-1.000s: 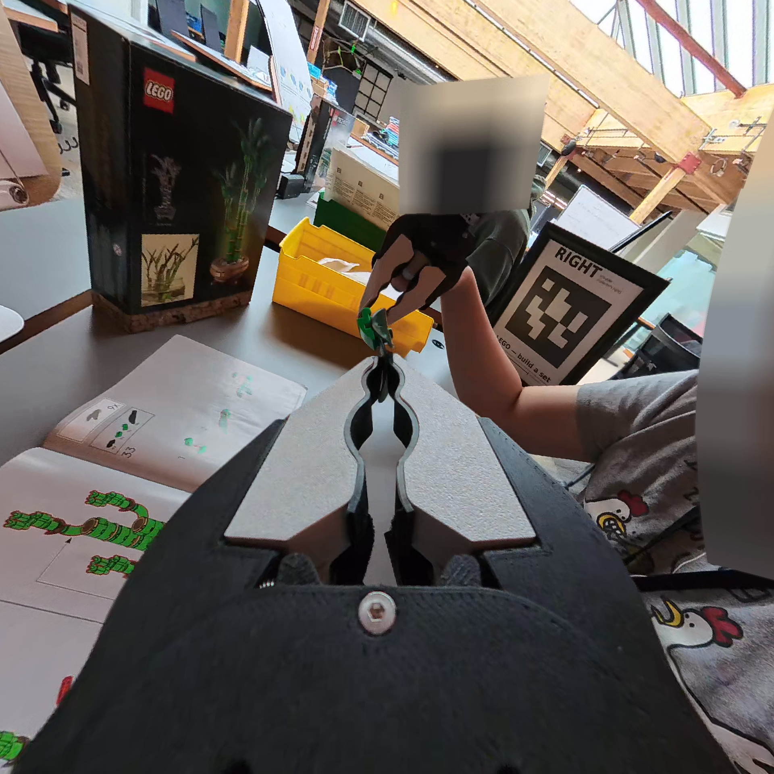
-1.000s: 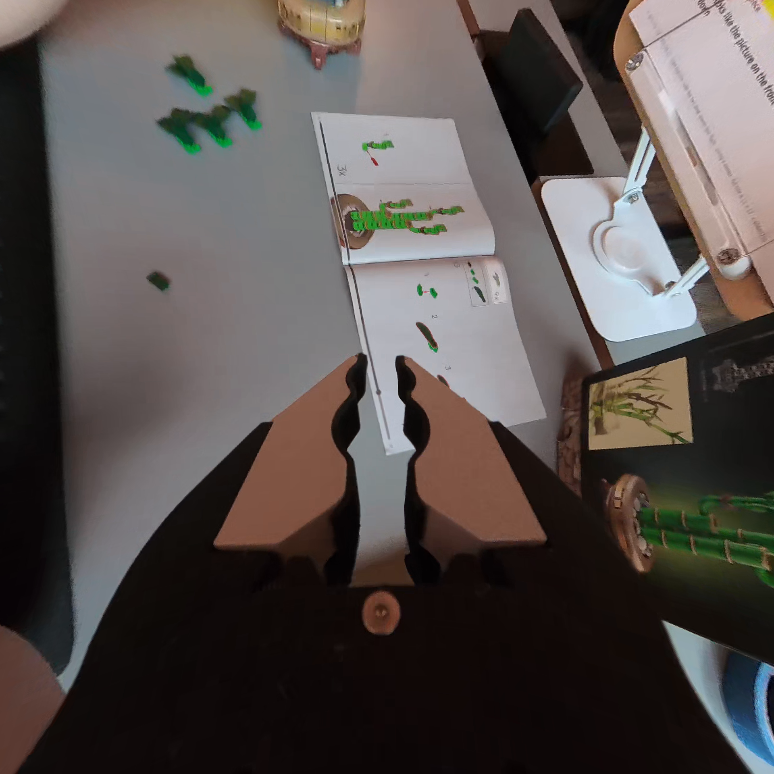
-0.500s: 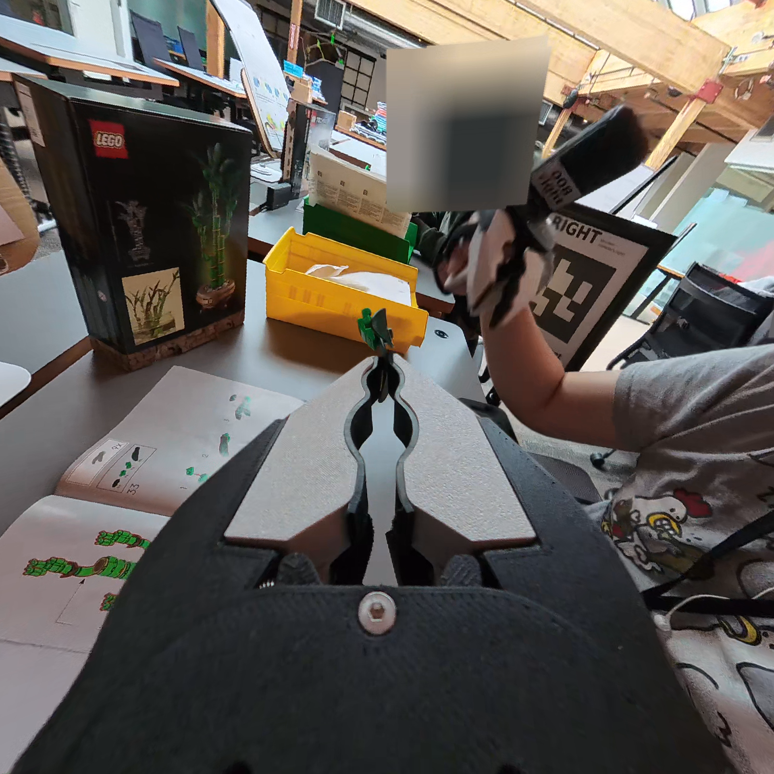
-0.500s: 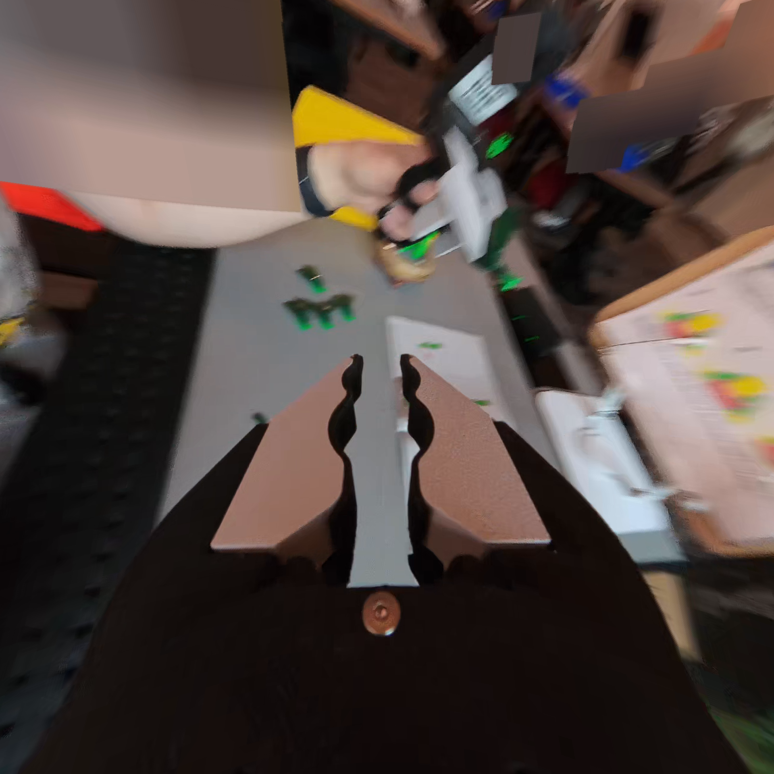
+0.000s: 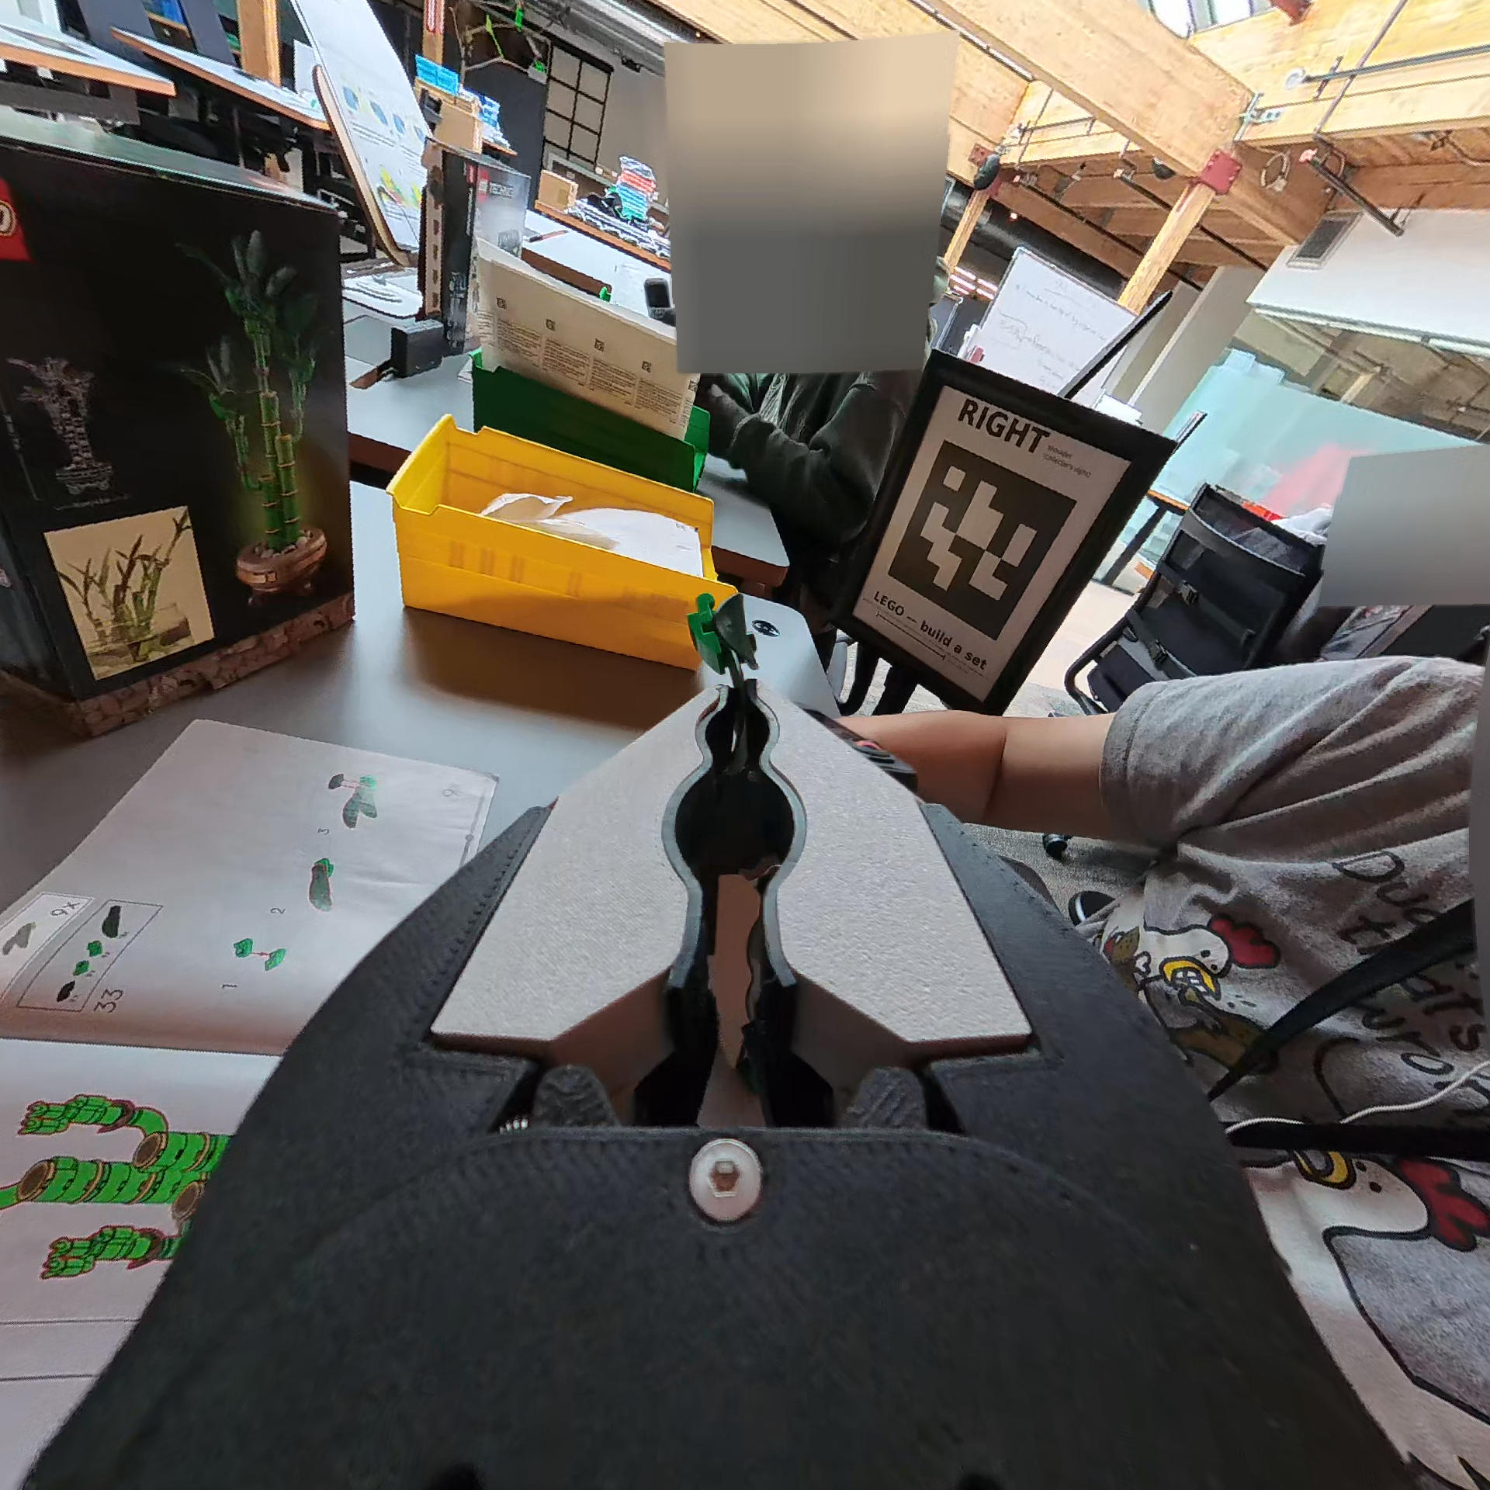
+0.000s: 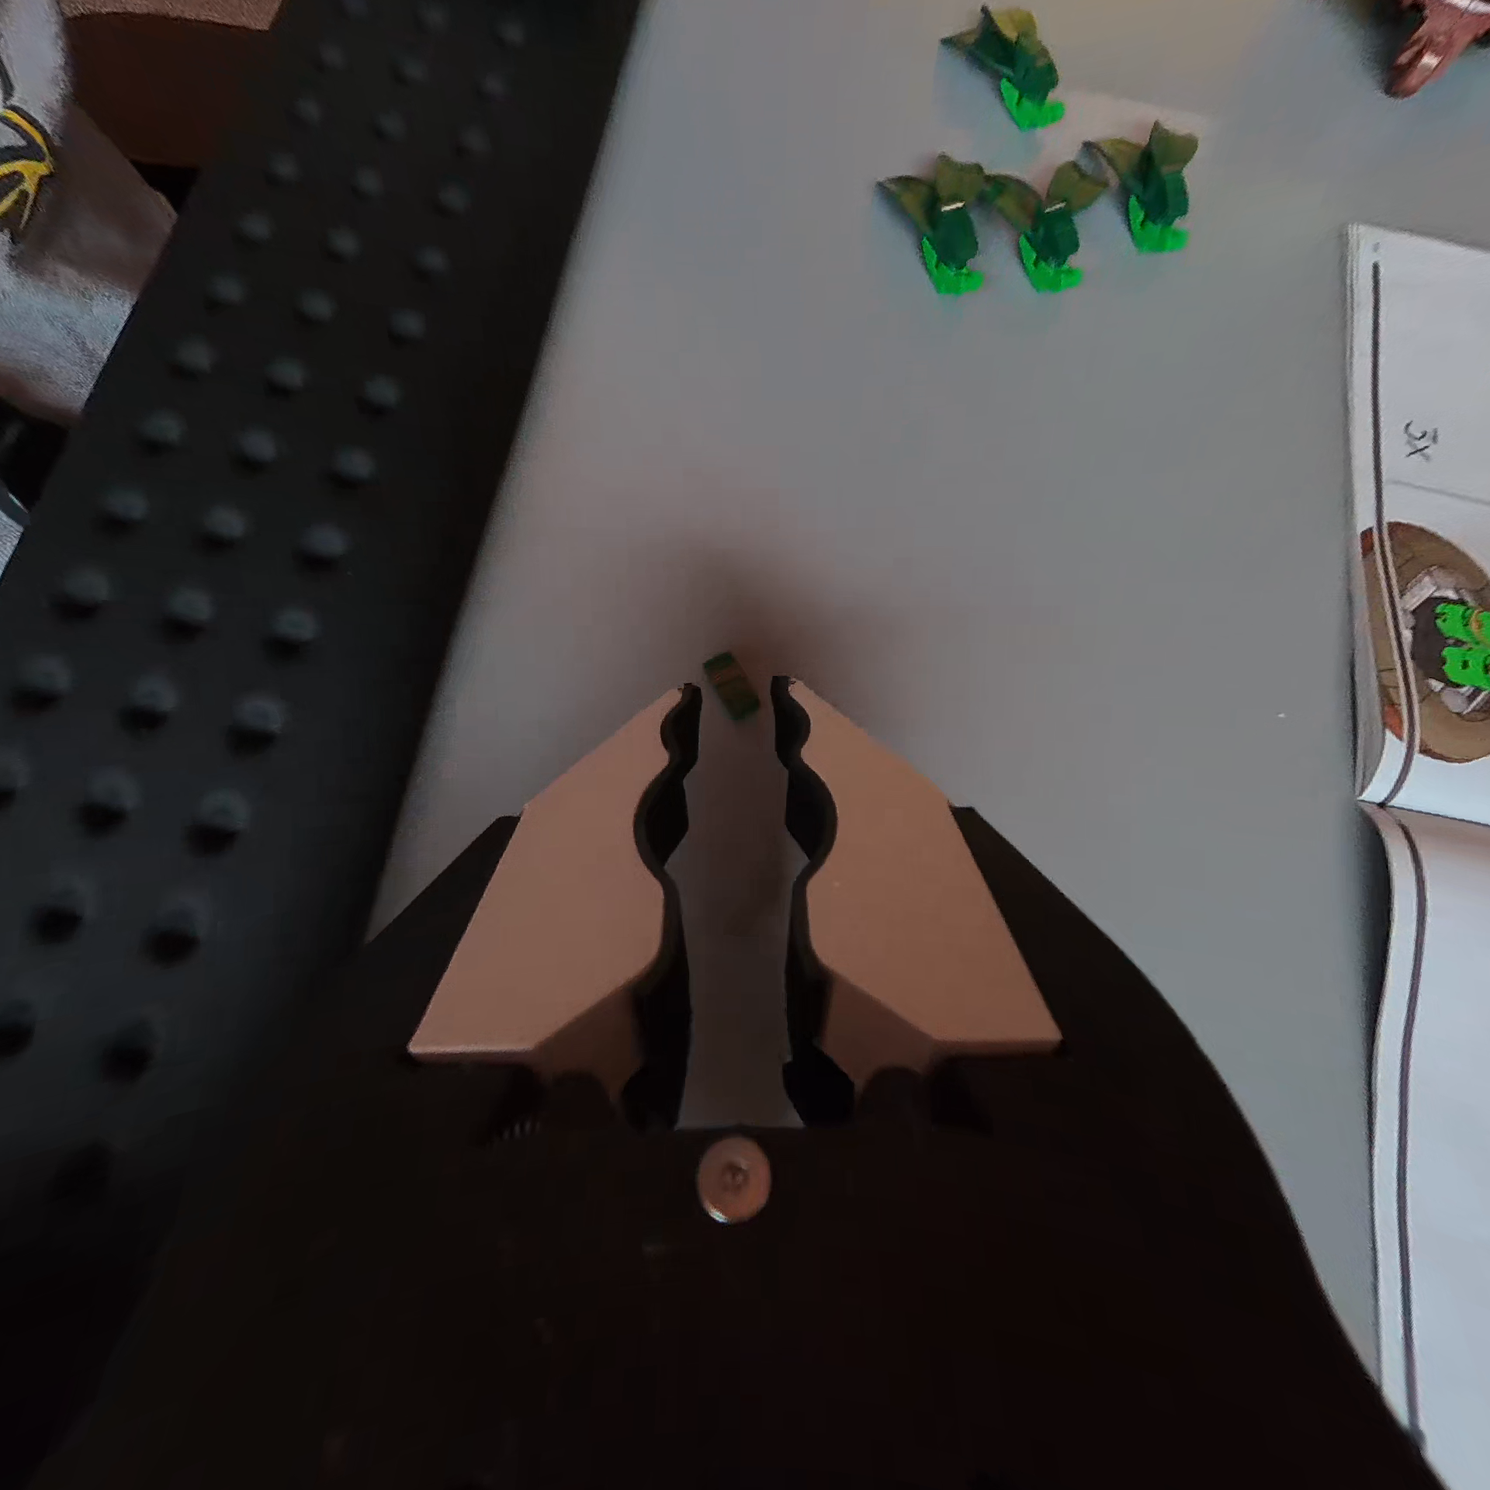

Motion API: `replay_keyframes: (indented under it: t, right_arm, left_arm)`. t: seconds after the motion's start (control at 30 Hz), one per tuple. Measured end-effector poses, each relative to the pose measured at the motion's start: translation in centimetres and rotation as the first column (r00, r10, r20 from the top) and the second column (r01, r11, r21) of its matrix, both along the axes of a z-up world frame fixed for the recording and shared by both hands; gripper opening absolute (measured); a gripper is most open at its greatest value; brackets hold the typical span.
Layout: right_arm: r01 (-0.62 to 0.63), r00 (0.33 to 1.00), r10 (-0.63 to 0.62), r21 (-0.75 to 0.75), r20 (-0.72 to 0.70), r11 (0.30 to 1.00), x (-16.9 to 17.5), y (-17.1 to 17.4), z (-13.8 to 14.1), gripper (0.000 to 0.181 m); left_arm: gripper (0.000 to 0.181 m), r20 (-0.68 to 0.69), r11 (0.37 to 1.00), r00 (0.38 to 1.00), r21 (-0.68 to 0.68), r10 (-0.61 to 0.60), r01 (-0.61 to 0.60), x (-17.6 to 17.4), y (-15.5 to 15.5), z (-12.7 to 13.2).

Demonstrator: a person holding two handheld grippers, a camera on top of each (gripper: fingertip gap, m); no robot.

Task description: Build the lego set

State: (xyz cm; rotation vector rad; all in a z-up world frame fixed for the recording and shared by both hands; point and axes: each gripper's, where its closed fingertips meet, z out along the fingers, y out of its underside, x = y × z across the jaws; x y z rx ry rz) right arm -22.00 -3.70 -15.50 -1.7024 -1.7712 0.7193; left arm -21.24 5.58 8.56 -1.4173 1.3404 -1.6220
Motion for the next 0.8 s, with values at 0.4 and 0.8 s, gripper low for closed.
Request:
replay_keyframes:
  t: [0.4, 0.8]
  right_arm:
    - [0.013, 0.998, -0.017, -0.062, -0.057, 0.998, -0.4, -0.2, 0.4, 0.000]
    - [0.141, 0.980, -0.152, -0.093, -0.127, 0.986, 0.9, 0.8, 2.0, 0.000]
  left_arm:
    - [0.000, 0.065, 0.954, 0.991, -0.270, -0.115, 0.129, 0.9, 0.9, -1.4]
    - [0.000, 0.114, 0.871, 0.980, -0.449, -0.164, 0.199, 1.2, 1.0, -1.3]
